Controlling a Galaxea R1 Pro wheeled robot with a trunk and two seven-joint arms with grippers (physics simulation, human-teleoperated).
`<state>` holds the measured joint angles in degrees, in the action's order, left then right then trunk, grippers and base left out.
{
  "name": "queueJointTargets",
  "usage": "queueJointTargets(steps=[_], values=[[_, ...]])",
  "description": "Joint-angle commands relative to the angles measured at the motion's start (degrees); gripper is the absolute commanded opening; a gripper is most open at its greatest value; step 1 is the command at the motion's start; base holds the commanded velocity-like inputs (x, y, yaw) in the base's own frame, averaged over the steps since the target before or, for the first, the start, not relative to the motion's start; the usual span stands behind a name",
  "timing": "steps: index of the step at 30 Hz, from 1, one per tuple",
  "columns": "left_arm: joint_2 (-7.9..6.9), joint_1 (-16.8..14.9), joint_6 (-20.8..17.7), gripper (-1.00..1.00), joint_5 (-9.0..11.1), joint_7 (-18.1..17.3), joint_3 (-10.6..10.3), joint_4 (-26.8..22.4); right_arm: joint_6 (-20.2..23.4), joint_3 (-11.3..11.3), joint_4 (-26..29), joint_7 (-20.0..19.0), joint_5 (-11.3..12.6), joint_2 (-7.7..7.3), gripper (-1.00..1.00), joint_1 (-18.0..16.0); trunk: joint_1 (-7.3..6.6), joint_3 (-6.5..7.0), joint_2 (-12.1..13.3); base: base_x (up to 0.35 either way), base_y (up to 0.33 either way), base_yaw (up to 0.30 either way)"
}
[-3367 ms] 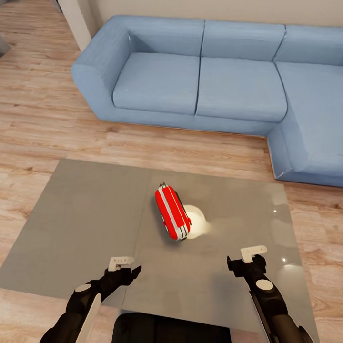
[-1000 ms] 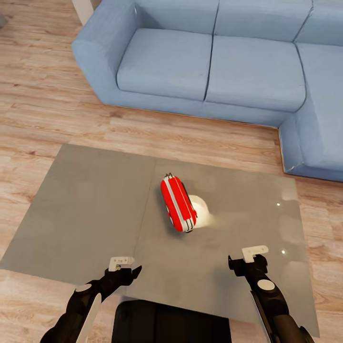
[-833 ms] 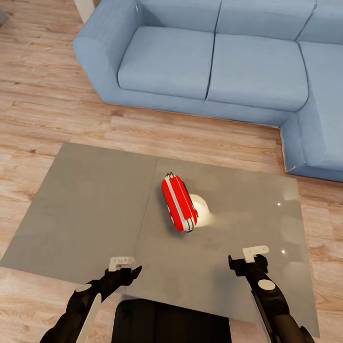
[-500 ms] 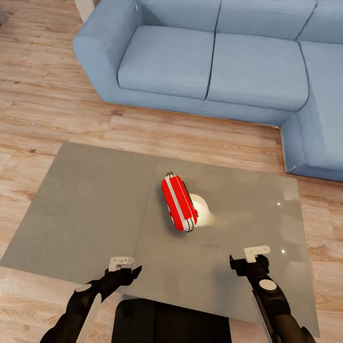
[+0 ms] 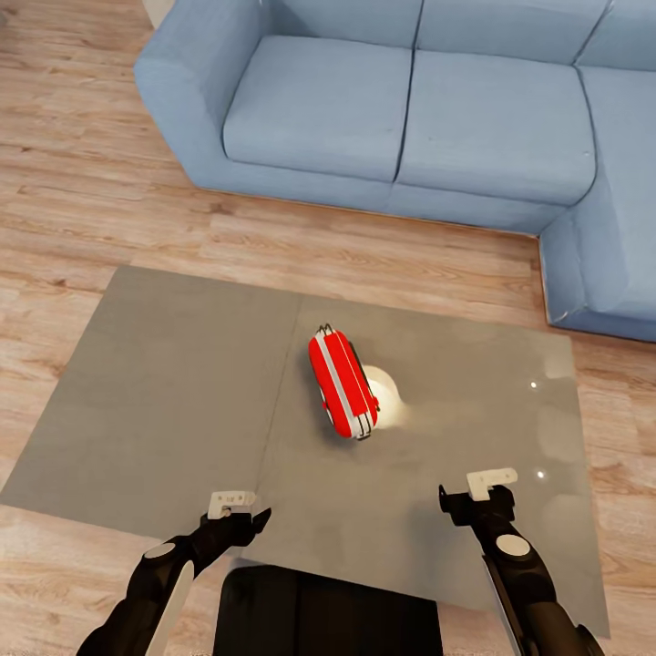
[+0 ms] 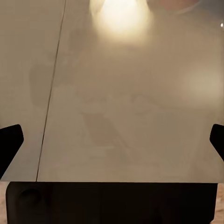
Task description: Turn on the radio receiver that's on the table in the living room.
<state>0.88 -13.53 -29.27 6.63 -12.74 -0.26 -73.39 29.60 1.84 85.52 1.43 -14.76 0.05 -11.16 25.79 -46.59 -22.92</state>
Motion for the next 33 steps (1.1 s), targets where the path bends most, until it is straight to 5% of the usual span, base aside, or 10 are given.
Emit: queueJointTargets(steps=[1, 33], values=[[0.02, 0.0, 0.0, 1.0, 0.0, 0.0, 0.0, 0.0, -0.02, 0.0, 0.0, 0.01, 0.0, -0.02, 1.0, 0.0, 0.0, -0.09, 0.0, 0.0, 0.0, 0.0], [0.16, 0.0, 0.0, 1.0, -0.04, 0.0, 0.0, 0.0, 0.63, 0.62, 0.82, -0.52, 0.08, -0.05, 1.0, 0.01, 0.0, -0.43, 0.0, 0.0, 0.0, 0.0]])
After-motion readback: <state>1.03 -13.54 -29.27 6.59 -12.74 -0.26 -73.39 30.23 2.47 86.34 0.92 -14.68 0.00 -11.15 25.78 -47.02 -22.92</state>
